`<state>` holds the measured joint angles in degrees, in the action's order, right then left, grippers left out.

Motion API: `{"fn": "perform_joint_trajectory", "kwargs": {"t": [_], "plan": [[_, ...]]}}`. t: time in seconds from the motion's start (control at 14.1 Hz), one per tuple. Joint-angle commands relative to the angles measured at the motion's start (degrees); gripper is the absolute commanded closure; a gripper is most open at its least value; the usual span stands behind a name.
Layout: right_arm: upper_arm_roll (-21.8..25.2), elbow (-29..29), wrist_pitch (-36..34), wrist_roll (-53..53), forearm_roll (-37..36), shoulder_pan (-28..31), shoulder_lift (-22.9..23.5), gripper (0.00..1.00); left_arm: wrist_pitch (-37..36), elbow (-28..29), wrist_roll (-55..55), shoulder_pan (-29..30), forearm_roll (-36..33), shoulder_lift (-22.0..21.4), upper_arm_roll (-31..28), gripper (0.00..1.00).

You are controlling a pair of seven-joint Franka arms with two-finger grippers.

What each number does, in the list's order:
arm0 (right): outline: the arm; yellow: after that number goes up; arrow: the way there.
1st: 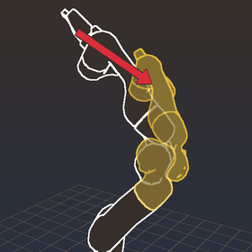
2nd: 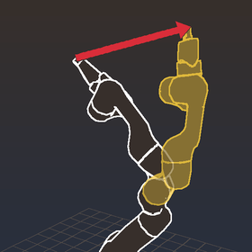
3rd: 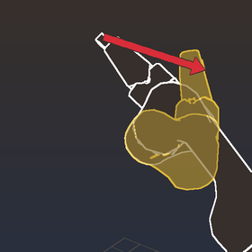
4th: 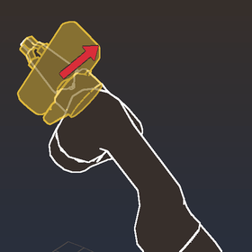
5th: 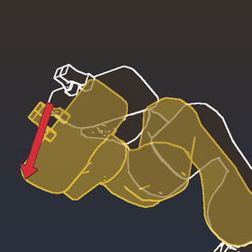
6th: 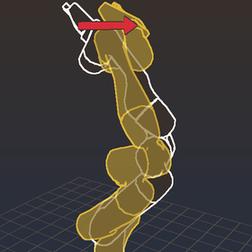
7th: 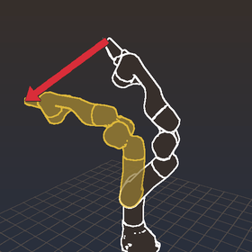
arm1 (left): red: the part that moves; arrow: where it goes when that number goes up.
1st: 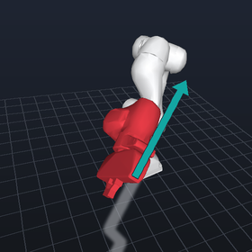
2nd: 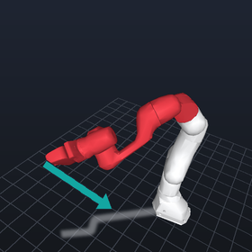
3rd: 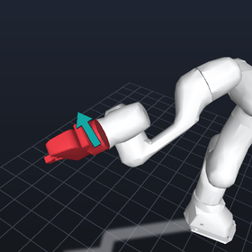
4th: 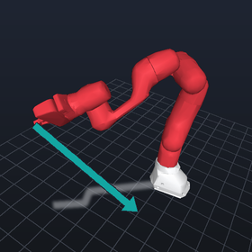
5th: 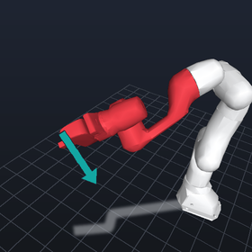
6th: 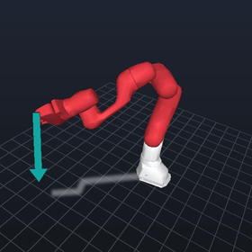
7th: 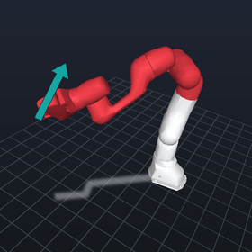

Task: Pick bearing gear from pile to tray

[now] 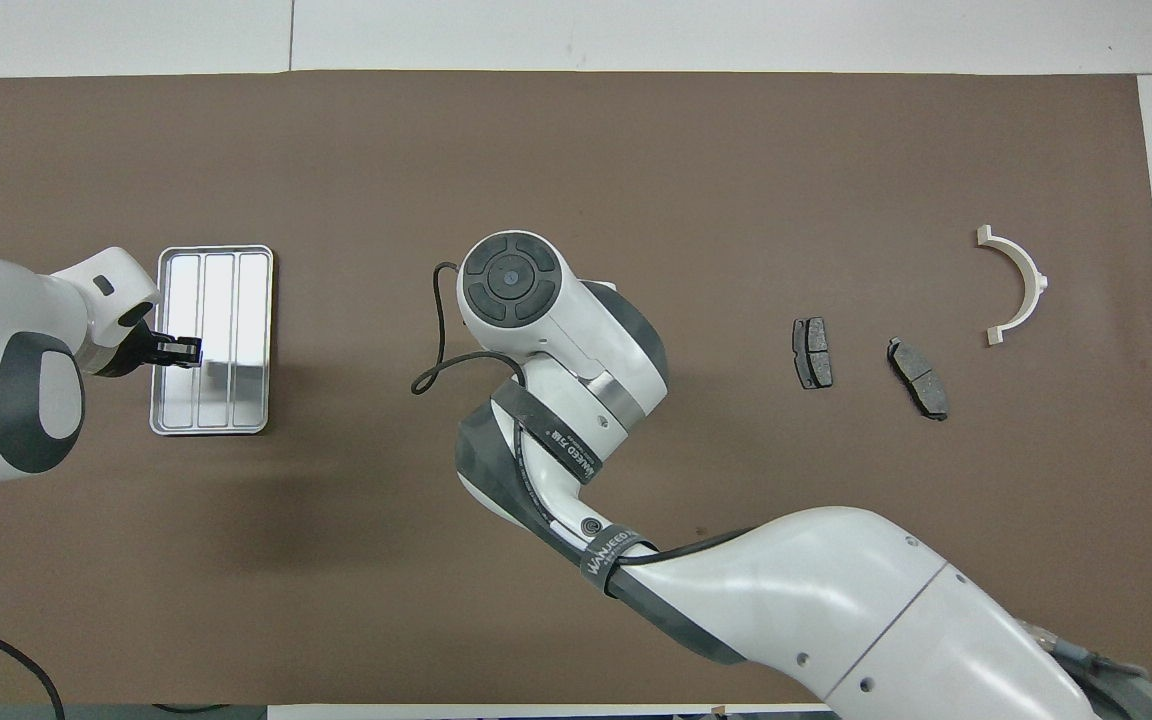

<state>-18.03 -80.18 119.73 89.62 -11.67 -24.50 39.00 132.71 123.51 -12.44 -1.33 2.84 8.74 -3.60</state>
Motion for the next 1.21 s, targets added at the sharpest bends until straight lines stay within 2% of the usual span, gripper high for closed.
{"fn": "perform_joint_trajectory", "kwargs": {"t": [0.0,0.21,0.5,0.57,0.64,0.71,0.78,0.85,0.92,0.99,1.14], "plan": [[0.1,-1.0,4.8,1.0,-0.9,0.7,0.8,1.0,2.3,2.4,0.7,-0.6,-0.7,-0.9,-0.4,1.0],[0.3,-6.8,13.3,1.2,-1.0,1.6,0.6,1.0,5.0,4.3,0.8,-0.7,-0.7,-0.7,-0.4,1.0],[0.5,-8.4,14.4,1.2,-1.2,1.6,0.1,1.0,6.2,4.4,0.8,-1.0,-0.7,0.7,-0.4,1.0],[0.5,-8.1,13.8,1.2,-1.2,1.6,0.1,0.77,6.2,4.4,0.8,-1.1,-0.7,0.7,-0.4,1.0],[0.5,-7.6,12.6,1.1,-1.3,1.6,-0.1,0.16,5.8,4.1,0.8,-1.3,-0.7,0.7,-0.4,1.0],[0.9,-6.8,10.0,1.1,-2.0,1.6,-0.8,0.0,5.9,4.1,0.8,-1.4,-0.7,0.8,-0.4,0.86],[0.9,-5.0,7.0,0.8,-2.3,1.7,-0.9,0.0,6.0,4.2,0.8,-1.4,-0.7,0.8,-0.4,0.45],[0.8,-2.7,3.6,0.5,-2.4,2.4,-1.2,0.0,5.7,3.9,0.7,-1.5,-0.7,0.8,-0.4,0.15],[0.7,-0.7,0.3,0.2,-2.2,3.3,-1.5,0.0,4.9,3.3,0.8,-1.6,-0.7,0.8,-0.4,0.0],[0.5,0.5,-2.4,-0.9,-2.0,4.3,-2.2,0.0,1.7,1.4,1.6,-1.7,-0.6,0.4,-0.2,0.0],[0.1,0.8,-6.8,-7.1,-1.1,7.5,-5.8,0.0,-10.9,-8.7,7.7,-4.7,-0.6,0.5,0.0,0.0]]}}
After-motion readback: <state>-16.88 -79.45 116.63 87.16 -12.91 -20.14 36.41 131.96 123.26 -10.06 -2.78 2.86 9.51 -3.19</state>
